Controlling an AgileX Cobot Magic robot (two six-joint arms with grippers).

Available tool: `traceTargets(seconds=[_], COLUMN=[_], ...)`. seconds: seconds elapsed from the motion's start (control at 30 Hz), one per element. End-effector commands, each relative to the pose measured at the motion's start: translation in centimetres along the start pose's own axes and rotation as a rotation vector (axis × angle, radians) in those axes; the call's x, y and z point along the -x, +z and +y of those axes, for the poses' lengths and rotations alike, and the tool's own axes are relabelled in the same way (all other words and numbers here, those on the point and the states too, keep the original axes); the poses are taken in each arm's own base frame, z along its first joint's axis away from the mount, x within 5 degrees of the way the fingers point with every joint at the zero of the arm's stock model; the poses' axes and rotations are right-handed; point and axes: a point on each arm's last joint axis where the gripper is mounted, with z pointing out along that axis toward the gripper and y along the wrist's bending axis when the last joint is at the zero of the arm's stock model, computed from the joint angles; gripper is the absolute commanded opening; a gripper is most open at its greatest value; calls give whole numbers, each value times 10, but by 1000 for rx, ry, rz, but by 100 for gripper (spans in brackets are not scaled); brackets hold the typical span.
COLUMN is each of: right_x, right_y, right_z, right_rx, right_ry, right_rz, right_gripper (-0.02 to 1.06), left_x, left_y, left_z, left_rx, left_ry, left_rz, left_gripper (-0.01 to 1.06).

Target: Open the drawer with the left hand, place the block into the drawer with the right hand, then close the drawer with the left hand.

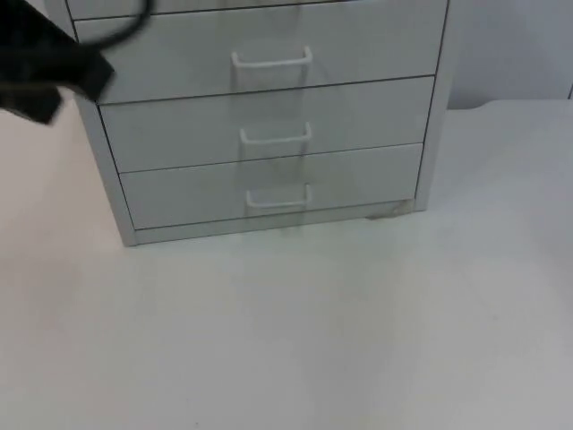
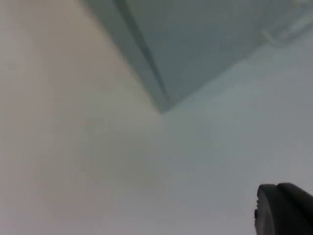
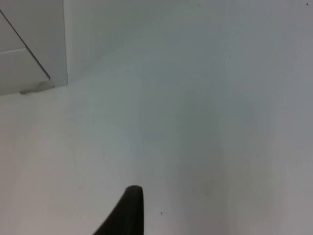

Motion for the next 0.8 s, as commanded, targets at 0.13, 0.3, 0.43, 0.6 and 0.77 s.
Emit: traceTargets(seconds=[0.13,0.3,0.43,0.6,0.77], right_x=[-1,-2,-2,-2,-2], right_y=[-1,-1,-1,-1,-1], right_z=[3,3,3,3,3], right_rx=[21,23,23,23,23], right_ry=[11,12,12,12,12], right_rz=[3,4,8,8,8], right_gripper=[105,105,105,105,105], left_x=[-12,-23,-33,-52,-72], left_y=[-43,-68,-85,-92,-92], left_z=[42,63,73,71,65], left_rx=[97,174,224,188,189], left_ry=[-160,-247,-304,-406,-393], left_rz=[-102,-154,-187,-244,-252], left_gripper=[0,0,0,0,0])
